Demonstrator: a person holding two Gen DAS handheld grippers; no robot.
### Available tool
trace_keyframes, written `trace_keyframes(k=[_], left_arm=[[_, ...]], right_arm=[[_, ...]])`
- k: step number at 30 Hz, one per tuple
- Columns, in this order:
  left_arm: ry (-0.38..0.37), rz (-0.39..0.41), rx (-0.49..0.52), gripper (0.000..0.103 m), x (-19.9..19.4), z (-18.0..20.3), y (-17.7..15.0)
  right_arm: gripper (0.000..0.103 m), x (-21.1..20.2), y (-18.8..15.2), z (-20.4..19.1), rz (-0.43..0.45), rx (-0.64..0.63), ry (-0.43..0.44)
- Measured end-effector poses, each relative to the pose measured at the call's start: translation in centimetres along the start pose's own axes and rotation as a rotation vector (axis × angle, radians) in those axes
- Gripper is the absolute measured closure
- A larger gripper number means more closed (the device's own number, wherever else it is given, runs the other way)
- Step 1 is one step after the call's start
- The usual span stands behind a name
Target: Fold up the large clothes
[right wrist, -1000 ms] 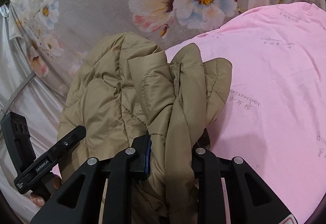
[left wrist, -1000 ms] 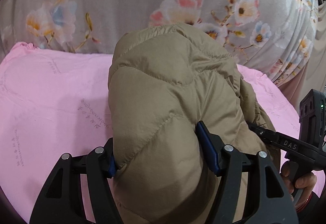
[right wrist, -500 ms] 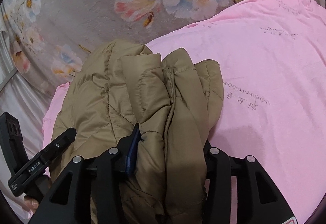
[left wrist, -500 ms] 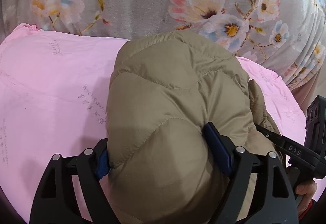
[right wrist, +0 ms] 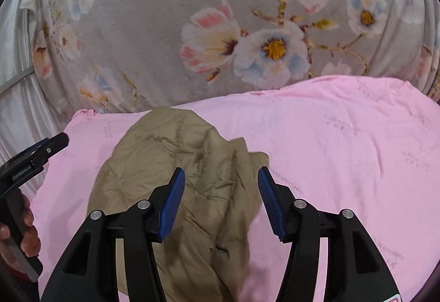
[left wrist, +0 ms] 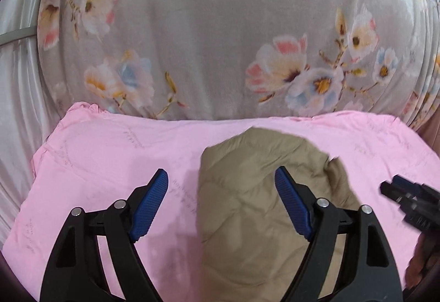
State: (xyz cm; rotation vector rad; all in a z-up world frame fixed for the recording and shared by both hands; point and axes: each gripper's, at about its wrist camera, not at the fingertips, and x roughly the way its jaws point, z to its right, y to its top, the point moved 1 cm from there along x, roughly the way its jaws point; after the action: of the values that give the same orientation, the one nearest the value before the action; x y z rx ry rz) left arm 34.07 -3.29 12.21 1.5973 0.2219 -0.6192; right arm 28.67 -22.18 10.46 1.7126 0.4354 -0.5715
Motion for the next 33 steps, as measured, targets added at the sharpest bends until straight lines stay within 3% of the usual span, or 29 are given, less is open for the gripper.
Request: trace_keyframes(k=[1,2,3,5,8,9,16,23,33], left_arm=[[-0.004,-0.005,0.002,0.037,0.1,0.6,0.5],[0.003,-0.016,-0.001,0.042,0.4,1.3,0.8],[0.003,-0.032,-0.007,0.051,1.1,2.1,1.2],[0.012,-0.064,-0.009,0.068,2.3,3.1,1.2],[0.03,-0.129,-0.005,0.097,4.8,4.2,0.4],[0.035,-0.149,-0.003,0.101,5.6,4.4,0.0],[0.064,-0.248,-0.003,0.103,10.8,4.7,-4.0],[0.108,-0.209,0.049,0.103,11.4,5.8,-5.6],[0.106,-0.18,0.021,0.103,12.9,5.5,-6.7]], right_arm=[[0.061,0.3,0.4,-1.0,0.004,-0.028,0.0],[0.072,0.8,0.8,-1.9,0.003,-0.056,-0.011],[0.084,1.4,1.0,-2.7,0.001,-0.082,-0.028],[0.098,2.6,1.4,-3.7,-0.012,-0.099,-0.037],[0.103,4.5,1.3,-3.8,-0.028,-0.087,-0.047],[0.103,5.3,1.2,-3.7,-0.039,-0.085,-0.054],[0.103,10.4,-1.3,-1.3,-0.143,-0.031,-0.094],[0.103,12.5,-3.0,-0.6,-0.146,-0.026,-0.105],[0.103,13.5,-3.5,-0.4,-0.129,-0.034,-0.106]])
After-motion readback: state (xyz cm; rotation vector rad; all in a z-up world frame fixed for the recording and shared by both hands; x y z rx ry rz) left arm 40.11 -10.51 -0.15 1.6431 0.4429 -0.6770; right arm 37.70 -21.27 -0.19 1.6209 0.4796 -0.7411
